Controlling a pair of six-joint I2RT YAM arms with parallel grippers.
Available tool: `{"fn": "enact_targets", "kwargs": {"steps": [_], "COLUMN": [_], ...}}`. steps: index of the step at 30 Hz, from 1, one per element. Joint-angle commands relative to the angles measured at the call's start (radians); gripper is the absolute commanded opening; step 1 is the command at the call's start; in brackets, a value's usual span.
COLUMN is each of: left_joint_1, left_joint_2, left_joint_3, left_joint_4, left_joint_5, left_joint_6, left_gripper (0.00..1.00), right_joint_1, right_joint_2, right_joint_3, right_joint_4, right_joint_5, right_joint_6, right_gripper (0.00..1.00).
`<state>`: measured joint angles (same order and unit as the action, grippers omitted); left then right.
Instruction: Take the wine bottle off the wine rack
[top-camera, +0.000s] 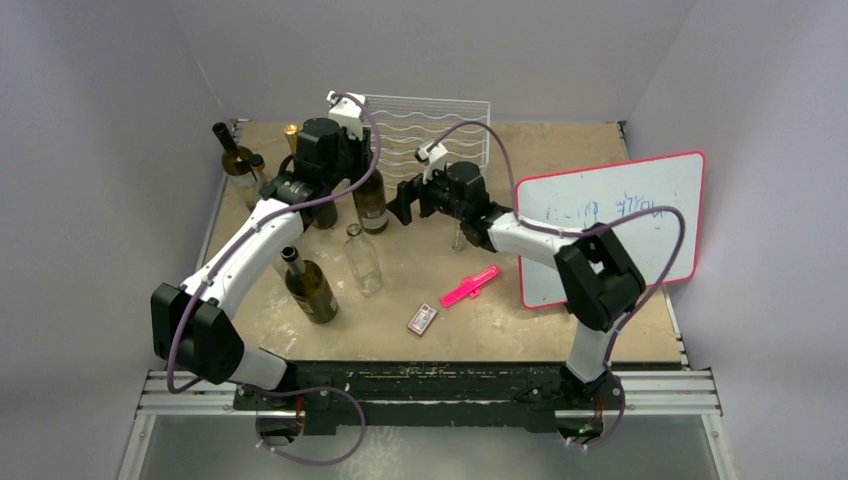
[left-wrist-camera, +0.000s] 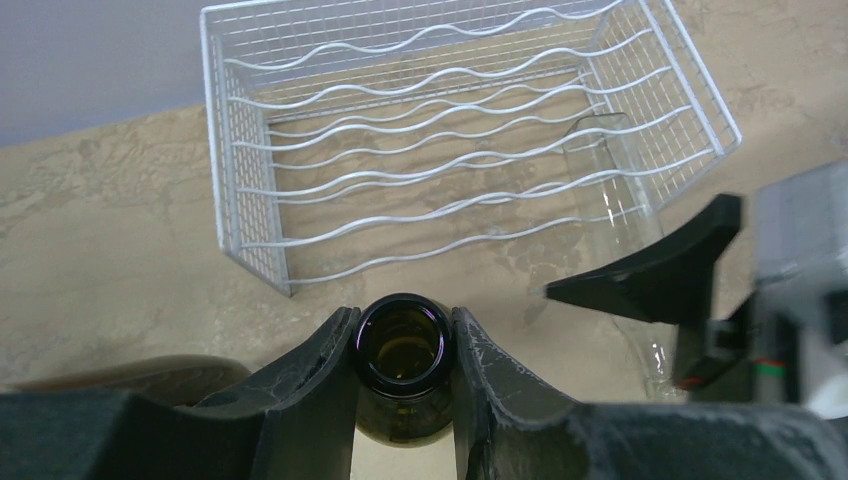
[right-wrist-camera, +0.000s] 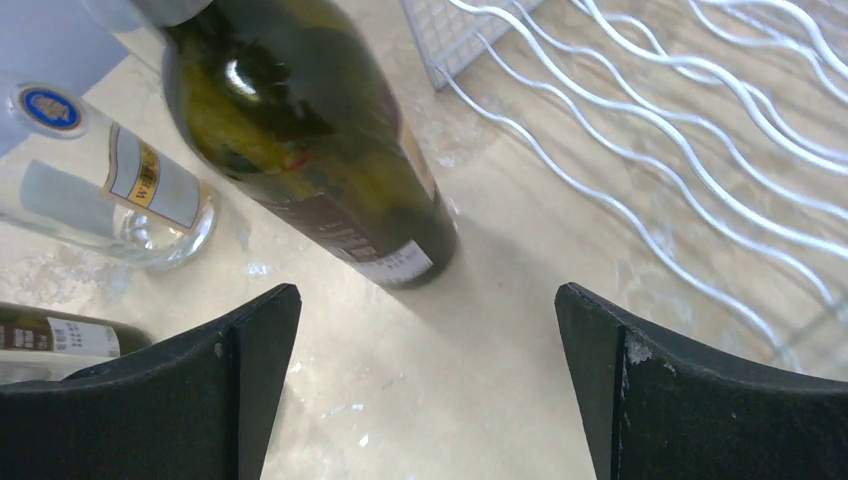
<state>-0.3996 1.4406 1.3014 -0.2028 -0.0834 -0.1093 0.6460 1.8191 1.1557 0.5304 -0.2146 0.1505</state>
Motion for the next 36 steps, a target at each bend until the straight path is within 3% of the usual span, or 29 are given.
{"fn": "enact_targets", "kwargs": {"steps": [1,3,4,6,11,14,20,25,33,34,36], "left_joint_1": [0.004,0.005,0.005,0.004,0.005,0.004,0.004,0.004,0.005,0.005,0.004], "left_joint_2": [-0.077,-0.081,-0.081,-0.084,-0.103,-0.103,-0.112,-0.163,-0.267,-0.283,-0.310], "left_joint_3": [-0.033,-0.051,-0.054,-0.059,-0.069,-0.054,-0.026,-0.018,0.017,0.015,0.007], "left_joint_4": [0.103,0.113,0.111,0.108,0.124,0.116,0.088,0.087,0.052,0.056,0.069], "left_joint_5": [-0.044,-0.060,-0.063,-0.062,-0.035,-0.022,-0.021,-0.014,0.046,0.066,0.102], "left_joint_6": [0.050,0.046,0.045,0.041,0.021,0.004,-0.014,-0.018,-0.026,-0.025,-0.033], "left_gripper": [0.00,0.00,0.05,0.25,0.61,0.70,0.76,0.99,1.00,1.00,1.00], "right_joint_1": [-0.001,-0.001,-0.001,-0.001,0.008,0.007,-0.013,-0.022,-0.044,-0.047,-0.049], "right_joint_2": [-0.068,-0.056,-0.050,-0.048,-0.108,-0.127,-0.021,0.086,0.189,0.197,0.217], "right_joint_3": [0.091,0.148,0.167,0.175,0.063,-0.002,0.072,0.164,0.233,0.231,0.237], "right_joint_4": [-0.459,-0.621,-0.690,-0.775,-0.738,-0.686,-0.636,-0.597,-0.574,-0.564,-0.557], "right_joint_5": [0.170,0.294,0.340,0.399,0.485,0.509,0.634,0.726,0.850,0.852,0.840], "right_joint_6": [0.097,0.165,0.202,0.274,0.415,0.440,0.436,0.448,0.453,0.449,0.436], "right_gripper": [1.00,1.00,1.00,1.00,1.00,0.99,0.99,0.98,0.94,0.92,0.78]}}
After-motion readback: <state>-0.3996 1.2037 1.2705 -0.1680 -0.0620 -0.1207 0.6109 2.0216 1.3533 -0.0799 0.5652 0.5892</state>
